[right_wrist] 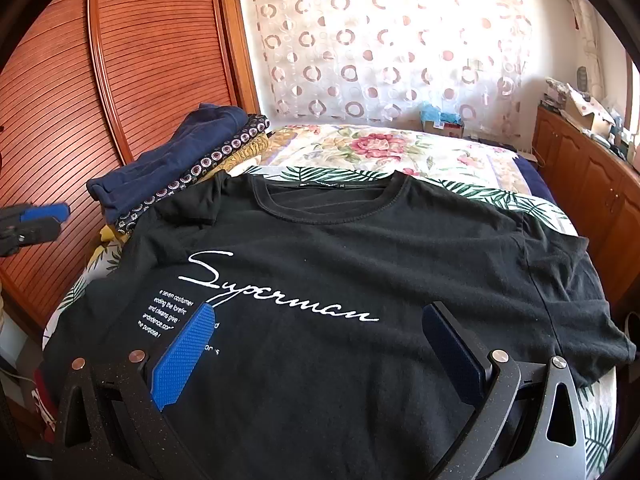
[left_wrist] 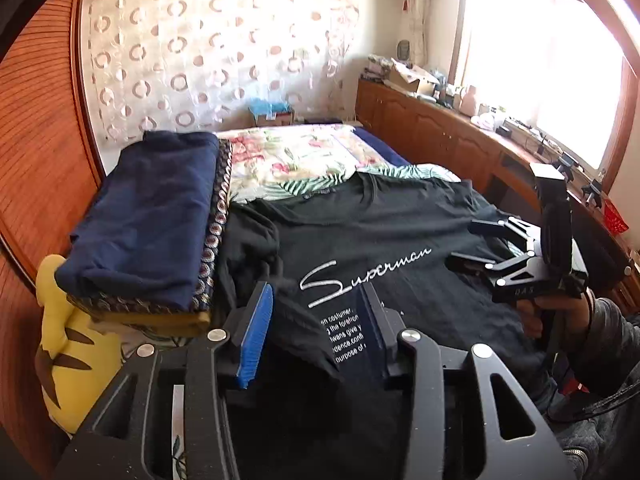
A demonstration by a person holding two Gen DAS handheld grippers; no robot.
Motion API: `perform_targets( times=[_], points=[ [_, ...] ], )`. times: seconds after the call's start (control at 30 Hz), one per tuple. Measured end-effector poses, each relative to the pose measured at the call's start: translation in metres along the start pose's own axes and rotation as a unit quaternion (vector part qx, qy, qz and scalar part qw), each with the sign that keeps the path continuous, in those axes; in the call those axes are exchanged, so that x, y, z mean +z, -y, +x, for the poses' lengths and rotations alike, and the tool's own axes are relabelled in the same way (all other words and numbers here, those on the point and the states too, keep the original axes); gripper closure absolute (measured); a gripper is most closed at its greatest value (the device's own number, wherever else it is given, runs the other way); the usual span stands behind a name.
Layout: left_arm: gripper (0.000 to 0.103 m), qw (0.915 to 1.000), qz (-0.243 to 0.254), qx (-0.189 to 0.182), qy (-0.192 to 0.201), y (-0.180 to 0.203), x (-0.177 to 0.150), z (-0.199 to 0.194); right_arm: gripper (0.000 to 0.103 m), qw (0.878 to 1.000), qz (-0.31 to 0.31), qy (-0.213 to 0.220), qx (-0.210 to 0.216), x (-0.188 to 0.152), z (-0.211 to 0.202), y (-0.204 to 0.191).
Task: Fold small clothes
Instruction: 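Move the right gripper over to the shirt's other side edge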
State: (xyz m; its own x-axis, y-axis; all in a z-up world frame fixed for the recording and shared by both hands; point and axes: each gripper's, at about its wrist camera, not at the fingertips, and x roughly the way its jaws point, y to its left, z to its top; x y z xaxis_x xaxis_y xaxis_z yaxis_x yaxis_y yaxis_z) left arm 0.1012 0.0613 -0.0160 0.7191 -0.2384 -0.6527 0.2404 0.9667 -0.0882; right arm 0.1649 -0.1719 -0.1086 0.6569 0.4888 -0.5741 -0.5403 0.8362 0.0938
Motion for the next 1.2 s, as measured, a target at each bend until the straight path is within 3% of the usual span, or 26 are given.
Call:
perform_targets(
  times=[0.07, 0.57, 0.93, 1.2],
  points=[
    [0.051, 1.0, -0.001, 0.008, 0.001, -0.004, 0.001, 0.001, 0.0, 1.0, -0.001, 0.0, 0.0, 0.001, 0.0, -0.001],
    [0.051, 0.9981, -0.005, 0.061, 0.01, -0.024, 0.013, 0.053, 0.0, 0.999, 0.019, -0.008, -0.037, 0.0, 0.0, 0.034],
    [0.051, 0.9986, 0.006, 0.05, -0.017, -0.017, 0.029, 0.109, 0.0, 0.994, 0.048, -0.012, -0.1, -0.009, -0.013, 0.085],
    [0.051, 0.9976, 0.005, 0.041, -0.055, -0.01, 0.012, 0.144, 0.005, 0.98, 0.091, -0.014, -0.175, -0.023, -0.047, 0.148]
  ],
)
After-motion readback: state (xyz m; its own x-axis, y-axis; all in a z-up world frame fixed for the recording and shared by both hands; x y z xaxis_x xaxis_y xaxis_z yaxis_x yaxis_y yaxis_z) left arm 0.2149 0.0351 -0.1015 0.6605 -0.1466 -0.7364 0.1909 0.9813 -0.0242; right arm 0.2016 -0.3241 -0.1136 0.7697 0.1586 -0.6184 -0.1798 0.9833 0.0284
